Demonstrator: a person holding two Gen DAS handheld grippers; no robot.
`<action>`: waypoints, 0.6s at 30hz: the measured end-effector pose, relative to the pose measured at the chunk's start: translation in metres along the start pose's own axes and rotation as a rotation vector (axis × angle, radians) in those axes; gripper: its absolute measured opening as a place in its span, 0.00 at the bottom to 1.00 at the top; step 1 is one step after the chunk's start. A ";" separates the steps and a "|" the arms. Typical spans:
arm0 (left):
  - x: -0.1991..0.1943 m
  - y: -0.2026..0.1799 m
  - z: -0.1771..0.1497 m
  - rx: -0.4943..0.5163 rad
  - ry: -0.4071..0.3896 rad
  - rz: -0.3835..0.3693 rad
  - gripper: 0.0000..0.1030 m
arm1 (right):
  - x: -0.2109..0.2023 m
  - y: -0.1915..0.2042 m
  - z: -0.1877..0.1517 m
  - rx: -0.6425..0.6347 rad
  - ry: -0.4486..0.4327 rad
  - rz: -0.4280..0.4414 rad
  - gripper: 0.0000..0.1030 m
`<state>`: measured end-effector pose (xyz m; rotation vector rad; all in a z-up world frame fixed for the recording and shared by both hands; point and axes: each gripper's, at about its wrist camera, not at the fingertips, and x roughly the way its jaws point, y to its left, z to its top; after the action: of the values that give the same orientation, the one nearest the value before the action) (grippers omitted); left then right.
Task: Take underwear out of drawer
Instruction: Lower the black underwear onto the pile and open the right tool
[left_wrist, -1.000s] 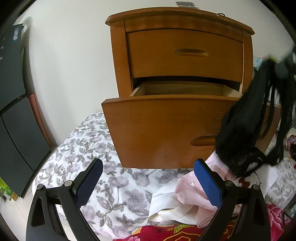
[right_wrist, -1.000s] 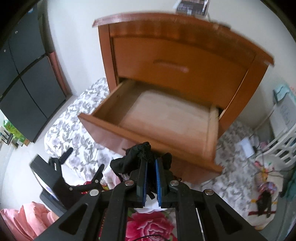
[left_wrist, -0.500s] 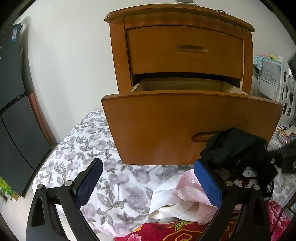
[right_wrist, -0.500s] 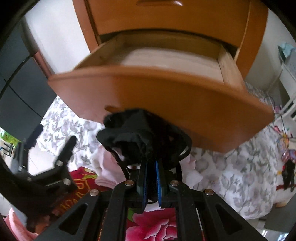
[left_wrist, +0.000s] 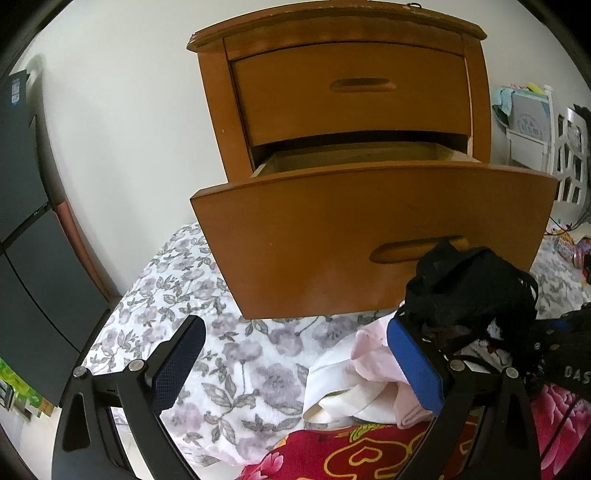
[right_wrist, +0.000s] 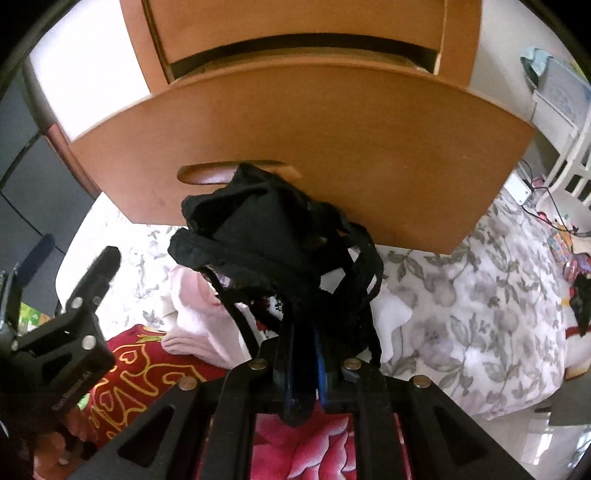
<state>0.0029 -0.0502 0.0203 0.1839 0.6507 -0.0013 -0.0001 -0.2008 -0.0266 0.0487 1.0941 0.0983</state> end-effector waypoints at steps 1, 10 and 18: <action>-0.001 0.000 -0.001 0.002 0.001 0.000 0.96 | -0.003 0.000 -0.001 0.008 -0.006 -0.001 0.14; -0.014 0.005 -0.003 -0.015 0.010 -0.021 0.96 | -0.030 -0.002 -0.011 0.024 -0.069 -0.014 0.57; -0.021 0.012 0.000 -0.046 0.052 -0.066 0.96 | -0.049 -0.005 -0.014 0.046 -0.124 -0.014 0.84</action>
<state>-0.0132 -0.0398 0.0348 0.1186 0.7076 -0.0451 -0.0343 -0.2115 0.0097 0.0877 0.9730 0.0569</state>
